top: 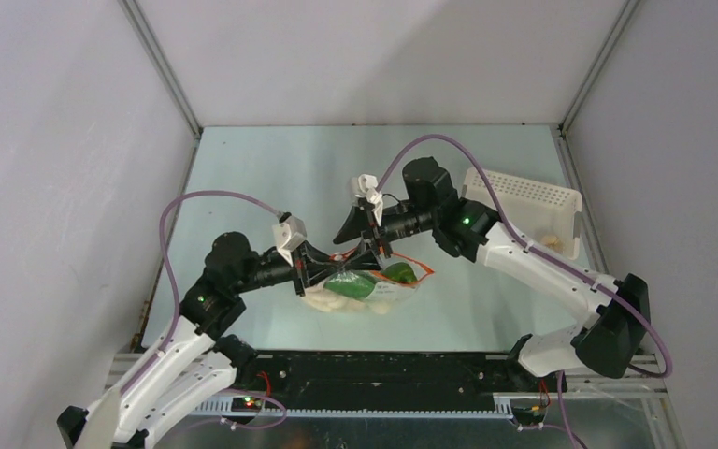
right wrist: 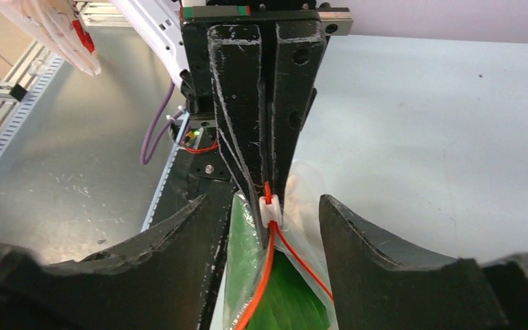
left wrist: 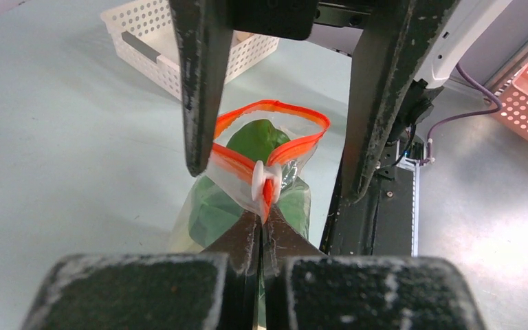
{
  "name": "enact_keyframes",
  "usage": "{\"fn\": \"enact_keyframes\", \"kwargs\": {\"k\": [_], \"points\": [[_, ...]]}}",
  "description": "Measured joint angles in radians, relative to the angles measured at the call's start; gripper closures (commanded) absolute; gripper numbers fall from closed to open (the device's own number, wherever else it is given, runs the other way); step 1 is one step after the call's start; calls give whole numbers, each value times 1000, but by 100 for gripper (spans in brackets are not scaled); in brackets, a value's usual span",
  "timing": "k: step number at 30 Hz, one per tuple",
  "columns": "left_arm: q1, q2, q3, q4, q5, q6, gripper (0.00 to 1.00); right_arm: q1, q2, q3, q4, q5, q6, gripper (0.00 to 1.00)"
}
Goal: Place the food in the zip-top bag and seal the zipper
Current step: Zip the zipper food storage bag at the center of the board.
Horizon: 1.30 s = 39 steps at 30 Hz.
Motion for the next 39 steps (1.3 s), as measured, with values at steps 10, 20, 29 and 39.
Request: {"fn": "enact_keyframes", "kwargs": {"k": [10, 20, 29, 39], "points": [[-1, 0, 0, -7, -24, -1, 100, 10, 18, 1, 5, -12, 47, 66], [-2, 0, 0, -7, -27, -4, 100, 21, 31, 2, -4, 3, 58, 82], [-7, -18, 0, -13, -74, -37, 100, 23, 31, 8, -16, 21, 55, 100], [-13, -58, -49, 49, -154, -105, 100, 27, 31, 18, -53, 76, 14, 100]]}}
